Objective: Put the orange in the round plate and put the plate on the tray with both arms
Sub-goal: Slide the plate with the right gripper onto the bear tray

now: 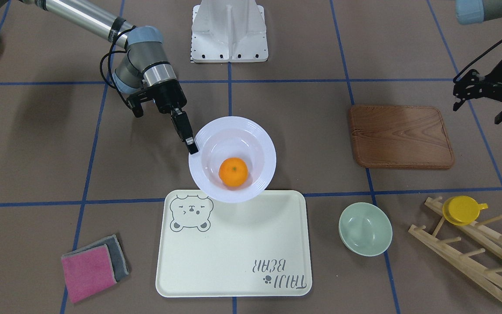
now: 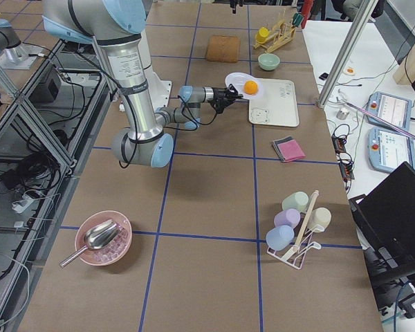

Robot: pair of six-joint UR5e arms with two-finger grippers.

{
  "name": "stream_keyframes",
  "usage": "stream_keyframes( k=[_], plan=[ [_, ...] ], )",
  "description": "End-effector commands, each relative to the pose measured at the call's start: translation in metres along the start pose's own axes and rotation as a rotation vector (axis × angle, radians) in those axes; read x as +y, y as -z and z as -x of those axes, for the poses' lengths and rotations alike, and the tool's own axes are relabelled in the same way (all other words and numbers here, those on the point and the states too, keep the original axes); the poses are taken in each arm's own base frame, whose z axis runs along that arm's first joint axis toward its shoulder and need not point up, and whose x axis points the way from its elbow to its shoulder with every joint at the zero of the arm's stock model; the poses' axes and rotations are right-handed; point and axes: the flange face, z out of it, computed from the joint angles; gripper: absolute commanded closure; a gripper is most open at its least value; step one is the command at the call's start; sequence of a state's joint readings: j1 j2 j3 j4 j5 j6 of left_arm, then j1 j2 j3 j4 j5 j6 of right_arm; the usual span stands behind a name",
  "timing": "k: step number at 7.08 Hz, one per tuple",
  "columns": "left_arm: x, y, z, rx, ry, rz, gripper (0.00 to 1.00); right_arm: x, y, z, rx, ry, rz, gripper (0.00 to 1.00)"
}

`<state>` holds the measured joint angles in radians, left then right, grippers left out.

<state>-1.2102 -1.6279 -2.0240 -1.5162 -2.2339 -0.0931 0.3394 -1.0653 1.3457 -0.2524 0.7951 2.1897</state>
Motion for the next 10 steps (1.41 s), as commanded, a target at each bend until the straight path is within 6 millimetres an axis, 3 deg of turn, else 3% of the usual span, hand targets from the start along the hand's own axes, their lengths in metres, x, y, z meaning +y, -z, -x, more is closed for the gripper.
stream_keyframes(
  k=[1, 2, 3, 4, 7, 8, 9, 10],
  plan=[
    [0.013, 0.012, 0.01, 0.003, 0.019, -0.015, 0.01, -0.01, -0.076, 0.008, 0.004, -0.015, -0.108, 1.0],
    [0.013, 0.004, 0.015, -0.005, 0.018, -0.004, 0.01, -0.003, -0.109, 0.017, 0.024, -0.023, -0.16, 1.0],
    [0.012, 0.005, 0.014, 0.001, 0.02, -0.004, 0.01, 0.007, -0.131, 0.012, 0.058, 0.007, -0.197, 1.0],
    [0.012, 0.005, 0.014, 0.003, 0.021, -0.005, 0.01, 0.001, -0.135, -0.003, 0.082, 0.031, -0.213, 1.0],
    [0.012, 0.003, 0.014, 0.005, 0.027, -0.003, 0.01, 0.012, -0.144, 0.0, 0.089, 0.031, -0.207, 1.0],
    [0.012, 0.005, 0.013, 0.005, 0.025, -0.005, 0.01, 0.013, -0.144, 0.001, 0.091, 0.03, -0.204, 0.59],
    [0.012, 0.005, 0.012, 0.005, 0.026, -0.005, 0.01, 0.015, -0.145, 0.003, 0.097, 0.026, -0.194, 0.37],
    [0.012, 0.006, 0.013, 0.006, 0.027, -0.006, 0.01, 0.017, -0.145, 0.005, 0.097, 0.022, -0.188, 0.05]
  ],
)
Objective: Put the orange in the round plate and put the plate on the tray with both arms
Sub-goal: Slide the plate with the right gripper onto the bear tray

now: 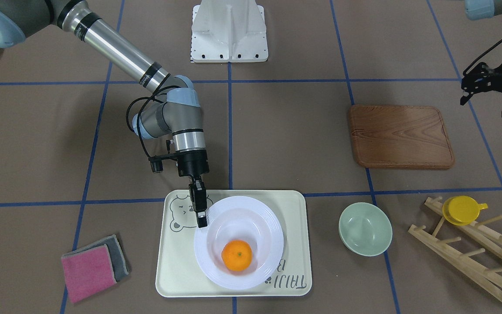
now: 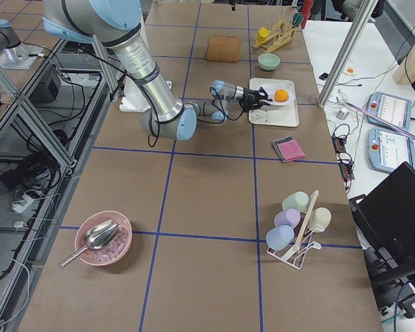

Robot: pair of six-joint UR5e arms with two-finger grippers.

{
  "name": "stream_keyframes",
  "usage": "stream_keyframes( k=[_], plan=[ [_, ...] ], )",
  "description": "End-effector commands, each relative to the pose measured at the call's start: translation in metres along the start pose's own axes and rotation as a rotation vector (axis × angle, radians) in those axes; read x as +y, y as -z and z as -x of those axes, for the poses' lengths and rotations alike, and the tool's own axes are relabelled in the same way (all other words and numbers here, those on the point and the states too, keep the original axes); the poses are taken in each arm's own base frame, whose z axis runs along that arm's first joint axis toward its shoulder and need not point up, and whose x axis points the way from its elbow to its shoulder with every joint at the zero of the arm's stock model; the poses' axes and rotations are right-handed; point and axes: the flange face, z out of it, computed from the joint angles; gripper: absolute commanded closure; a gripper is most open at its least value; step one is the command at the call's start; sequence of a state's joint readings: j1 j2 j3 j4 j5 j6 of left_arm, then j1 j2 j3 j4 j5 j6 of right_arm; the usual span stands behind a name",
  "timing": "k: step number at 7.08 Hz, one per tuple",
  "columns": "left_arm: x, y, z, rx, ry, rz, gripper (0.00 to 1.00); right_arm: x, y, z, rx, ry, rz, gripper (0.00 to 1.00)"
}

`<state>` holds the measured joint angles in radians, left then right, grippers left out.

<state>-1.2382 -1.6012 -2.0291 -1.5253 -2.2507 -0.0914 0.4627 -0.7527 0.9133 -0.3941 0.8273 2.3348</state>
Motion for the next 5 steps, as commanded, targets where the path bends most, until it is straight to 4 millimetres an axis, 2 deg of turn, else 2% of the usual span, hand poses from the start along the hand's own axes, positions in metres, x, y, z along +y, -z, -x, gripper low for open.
stream_keyframes(
  k=[1, 3, 4, 5],
  plan=[
    [0.001, 0.001, 0.0, 0.001, 0.001, -0.002, 0.01, 0.004, 0.01, 0.01, -0.003, -0.007, 0.034, 0.02],
    [0.001, 0.002, 0.0, -0.001, -0.001, -0.002, 0.01, -0.038, 0.074, 0.019, -0.02, 0.03, 0.142, 0.02],
    [0.001, 0.001, 0.0, -0.002, -0.002, -0.001, 0.01, -0.054, 0.096, 0.008, -0.011, 0.064, 0.165, 0.02],
    [0.001, 0.0, 0.001, -0.006, -0.008, 0.0, 0.01, -0.064, 0.116, 0.019, -0.005, 0.169, 0.248, 0.02]
  ],
)
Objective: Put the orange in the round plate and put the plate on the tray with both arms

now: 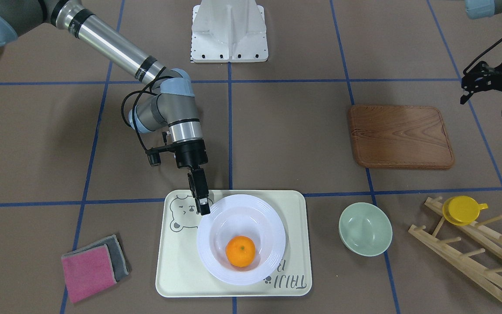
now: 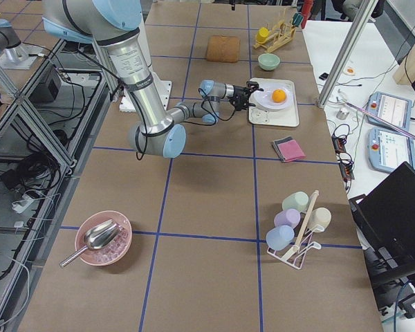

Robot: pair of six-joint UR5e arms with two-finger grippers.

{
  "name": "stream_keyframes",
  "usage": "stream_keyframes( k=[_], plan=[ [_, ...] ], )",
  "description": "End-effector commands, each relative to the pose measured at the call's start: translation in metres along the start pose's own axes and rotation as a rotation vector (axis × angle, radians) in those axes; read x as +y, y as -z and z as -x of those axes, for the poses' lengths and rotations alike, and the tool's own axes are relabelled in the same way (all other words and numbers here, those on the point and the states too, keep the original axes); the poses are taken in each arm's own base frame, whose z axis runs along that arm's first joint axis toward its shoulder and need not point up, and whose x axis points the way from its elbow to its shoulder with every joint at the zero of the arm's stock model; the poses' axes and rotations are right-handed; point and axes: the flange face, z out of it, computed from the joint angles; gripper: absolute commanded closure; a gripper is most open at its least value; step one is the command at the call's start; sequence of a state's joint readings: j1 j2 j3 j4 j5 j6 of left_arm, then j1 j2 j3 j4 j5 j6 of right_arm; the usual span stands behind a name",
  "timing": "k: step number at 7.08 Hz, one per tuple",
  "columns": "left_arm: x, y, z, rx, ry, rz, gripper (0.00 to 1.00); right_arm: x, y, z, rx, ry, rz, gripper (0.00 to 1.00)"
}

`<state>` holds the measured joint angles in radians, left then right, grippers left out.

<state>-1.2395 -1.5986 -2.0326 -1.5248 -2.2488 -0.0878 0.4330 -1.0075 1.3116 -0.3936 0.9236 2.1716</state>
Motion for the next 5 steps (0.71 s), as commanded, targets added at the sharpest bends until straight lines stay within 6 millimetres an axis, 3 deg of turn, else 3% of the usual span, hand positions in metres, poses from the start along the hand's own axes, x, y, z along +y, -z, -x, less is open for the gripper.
stream_keyframes(
  k=[1, 2, 3, 5],
  plan=[
    [0.0, -0.001, 0.003, -0.008, -0.005, 0.002, 0.01, -0.039, 0.059, -0.014, 0.079, 0.298, 0.21, 0.01],
    [0.0, -0.002, 0.004, -0.012, -0.006, 0.003, 0.01, -0.087, 0.08, -0.016, 0.12, 0.438, 0.295, 0.01],
    [0.0, -0.001, 0.003, -0.013, -0.009, 0.001, 0.01, -0.148, 0.083, -0.005, 0.174, 0.589, 0.427, 0.01],
    [0.001, -0.001, 0.005, -0.013, -0.042, 0.002, 0.01, -0.324, 0.105, -0.01, 0.313, 0.985, 0.626, 0.01]
  ],
)
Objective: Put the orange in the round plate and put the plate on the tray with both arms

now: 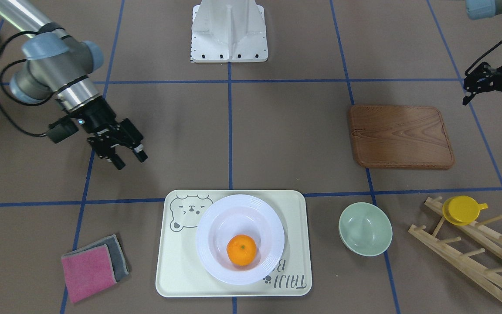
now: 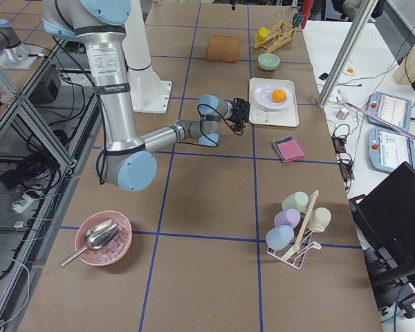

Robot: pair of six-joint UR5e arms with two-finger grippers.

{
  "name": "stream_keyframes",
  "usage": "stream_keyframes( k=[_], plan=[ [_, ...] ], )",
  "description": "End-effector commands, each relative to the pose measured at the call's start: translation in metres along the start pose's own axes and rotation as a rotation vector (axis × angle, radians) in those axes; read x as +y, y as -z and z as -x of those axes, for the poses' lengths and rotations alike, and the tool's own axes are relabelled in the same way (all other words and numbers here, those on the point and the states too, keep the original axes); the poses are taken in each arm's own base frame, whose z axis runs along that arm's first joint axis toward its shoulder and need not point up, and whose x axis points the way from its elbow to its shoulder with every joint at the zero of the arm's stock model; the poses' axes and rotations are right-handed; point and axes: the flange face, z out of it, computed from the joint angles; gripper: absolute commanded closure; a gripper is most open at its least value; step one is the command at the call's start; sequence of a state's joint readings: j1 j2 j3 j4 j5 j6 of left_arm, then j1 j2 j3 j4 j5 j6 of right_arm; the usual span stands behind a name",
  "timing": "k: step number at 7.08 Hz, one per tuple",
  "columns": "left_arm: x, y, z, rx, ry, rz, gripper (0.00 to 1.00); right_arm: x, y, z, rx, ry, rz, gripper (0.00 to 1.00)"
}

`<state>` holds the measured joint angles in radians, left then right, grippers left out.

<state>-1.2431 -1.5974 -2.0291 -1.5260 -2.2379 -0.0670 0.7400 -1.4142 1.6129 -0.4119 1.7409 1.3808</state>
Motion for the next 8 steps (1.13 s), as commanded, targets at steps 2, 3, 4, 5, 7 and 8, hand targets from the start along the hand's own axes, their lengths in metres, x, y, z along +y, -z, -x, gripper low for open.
stream_keyframes(
  k=[2, 3, 4, 5, 7, 8],
  plan=[
    [0.016, -0.001, 0.017, -0.007, -0.074, 0.013, 0.01, -0.131, 0.127, -0.146, 0.191, 0.438, 0.28, 0.01],
    [0.025, 0.0, 0.029, -0.012, -0.081, 0.018, 0.01, -0.156, 0.149, -0.171, 0.249, 0.541, 0.339, 0.01],
    [0.037, 0.001, 0.048, -0.022, -0.093, 0.024, 0.01, -0.174, 0.167, -0.194, 0.31, 0.62, 0.413, 0.01],
    [0.047, -0.001, 0.062, -0.026, -0.118, 0.035, 0.01, -0.191, 0.188, -0.216, 0.355, 0.648, 0.495, 0.01],
    [0.051, -0.005, 0.066, -0.025, -0.108, 0.045, 0.01, -0.221, 0.226, -0.236, 0.367, 0.65, 0.619, 0.01],
    [0.054, -0.003, 0.072, -0.029, -0.099, 0.041, 0.01, -0.225, 0.248, -0.244, 0.371, 0.651, 0.629, 0.01]
  ],
)
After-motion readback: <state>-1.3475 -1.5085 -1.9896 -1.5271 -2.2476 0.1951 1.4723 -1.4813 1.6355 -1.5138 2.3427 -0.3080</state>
